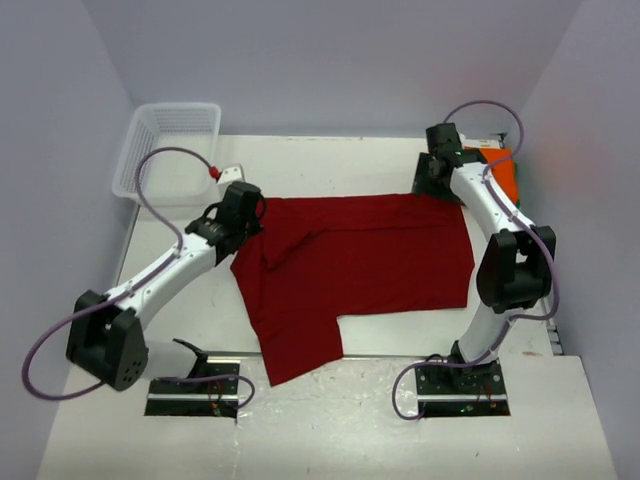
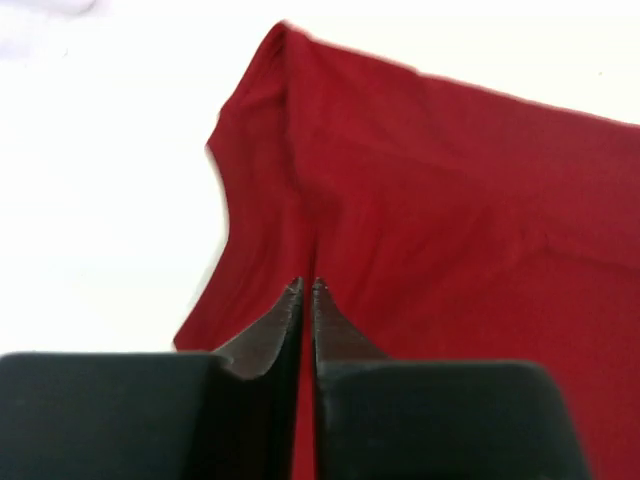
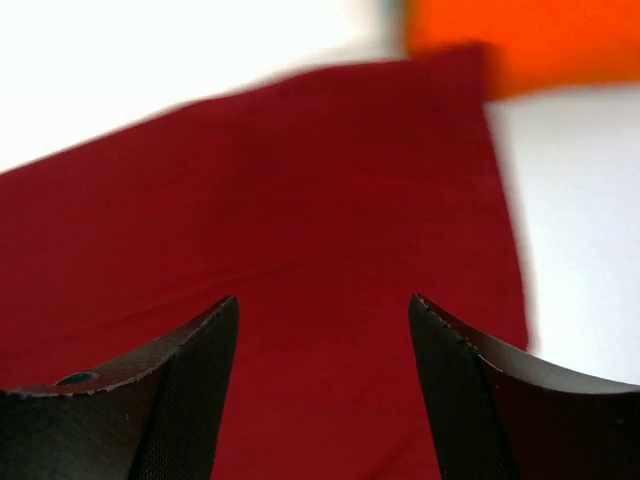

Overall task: Fold and stack the t-shirts
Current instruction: Fold the flattened tshirt in 1/3 of the way

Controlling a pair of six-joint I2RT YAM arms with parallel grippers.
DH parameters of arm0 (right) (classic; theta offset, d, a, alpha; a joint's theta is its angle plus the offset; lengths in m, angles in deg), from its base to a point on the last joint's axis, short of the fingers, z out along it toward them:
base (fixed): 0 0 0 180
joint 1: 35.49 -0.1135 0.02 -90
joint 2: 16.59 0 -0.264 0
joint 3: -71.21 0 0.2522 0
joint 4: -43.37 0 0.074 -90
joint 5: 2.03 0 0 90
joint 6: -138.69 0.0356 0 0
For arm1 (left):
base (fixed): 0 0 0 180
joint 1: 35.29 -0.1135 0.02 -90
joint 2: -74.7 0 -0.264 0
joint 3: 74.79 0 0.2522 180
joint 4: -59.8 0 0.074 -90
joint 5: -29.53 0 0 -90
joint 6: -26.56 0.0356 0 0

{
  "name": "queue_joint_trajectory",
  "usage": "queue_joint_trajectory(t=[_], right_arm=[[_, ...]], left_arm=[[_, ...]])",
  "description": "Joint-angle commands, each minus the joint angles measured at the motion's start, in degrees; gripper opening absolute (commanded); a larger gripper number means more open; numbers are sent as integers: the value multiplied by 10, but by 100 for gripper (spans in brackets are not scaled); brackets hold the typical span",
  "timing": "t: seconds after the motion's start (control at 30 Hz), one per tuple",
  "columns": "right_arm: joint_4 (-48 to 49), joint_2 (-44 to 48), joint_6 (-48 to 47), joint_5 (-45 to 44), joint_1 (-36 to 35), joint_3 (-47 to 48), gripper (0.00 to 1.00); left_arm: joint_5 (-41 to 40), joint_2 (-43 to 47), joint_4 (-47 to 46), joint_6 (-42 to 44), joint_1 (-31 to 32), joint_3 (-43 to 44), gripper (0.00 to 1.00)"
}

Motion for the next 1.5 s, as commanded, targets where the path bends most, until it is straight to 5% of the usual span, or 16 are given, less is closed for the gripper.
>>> queue_joint_trajectory(t=[0.0,0.2,0.4,0.53,1.47], right_arm=[[28,2,-24,125,-93,63,69],[32,-70,-5,266,-182,126,53],[48,-137,-8,310,-242,151,59],[52,-171,-6,308,-267,161,38],[76,-252,18,301,-325,173,37]], left_arm=[[-3,-114,-42,17,1,86,0],[30,-231,-45,45,-7,170,0],[25,-282,-26,63,-46,189,9],[35,-296,-41,70,-69,176,7],[70,-365,-84,98,-130,153,5]])
